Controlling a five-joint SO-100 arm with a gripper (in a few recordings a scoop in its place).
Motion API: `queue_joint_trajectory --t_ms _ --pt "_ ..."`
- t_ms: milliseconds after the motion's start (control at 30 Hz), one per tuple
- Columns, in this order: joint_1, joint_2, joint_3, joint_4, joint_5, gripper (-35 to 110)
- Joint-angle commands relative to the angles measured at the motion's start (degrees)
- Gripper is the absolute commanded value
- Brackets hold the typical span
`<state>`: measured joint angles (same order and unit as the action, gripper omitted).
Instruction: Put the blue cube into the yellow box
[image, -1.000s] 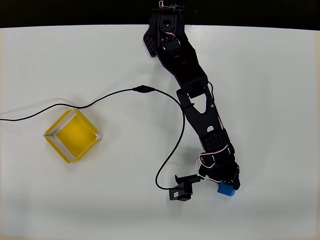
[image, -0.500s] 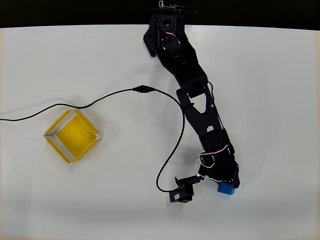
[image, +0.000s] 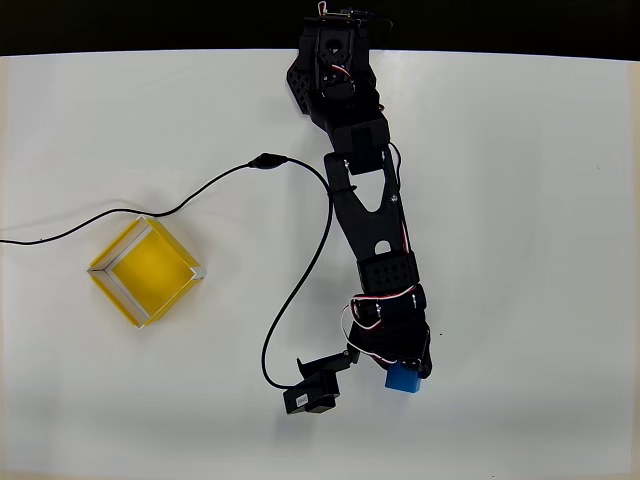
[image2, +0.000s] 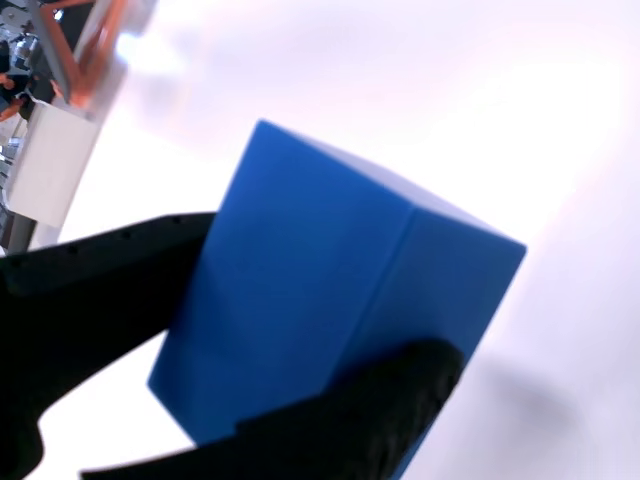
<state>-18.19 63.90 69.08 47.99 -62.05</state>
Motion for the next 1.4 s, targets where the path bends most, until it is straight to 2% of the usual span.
queue_joint_trajectory --t_ms 0,467,700,967,1167,1367 --pt "4.31 20.83 2.37 0.88 -4.13 16" --pt "23.91 49.31 29.44 -2.81 -16.08 16" --pt "37.88 55.81 42.19 -12.13 -21.97 15" --pt "50.54 55.02 47.55 -20.48 -25.58 15" --pt "58.01 48.69 47.2 -30.76 -28.48 15" --pt "62.84 39.55 42.89 -35.95 -29.18 14"
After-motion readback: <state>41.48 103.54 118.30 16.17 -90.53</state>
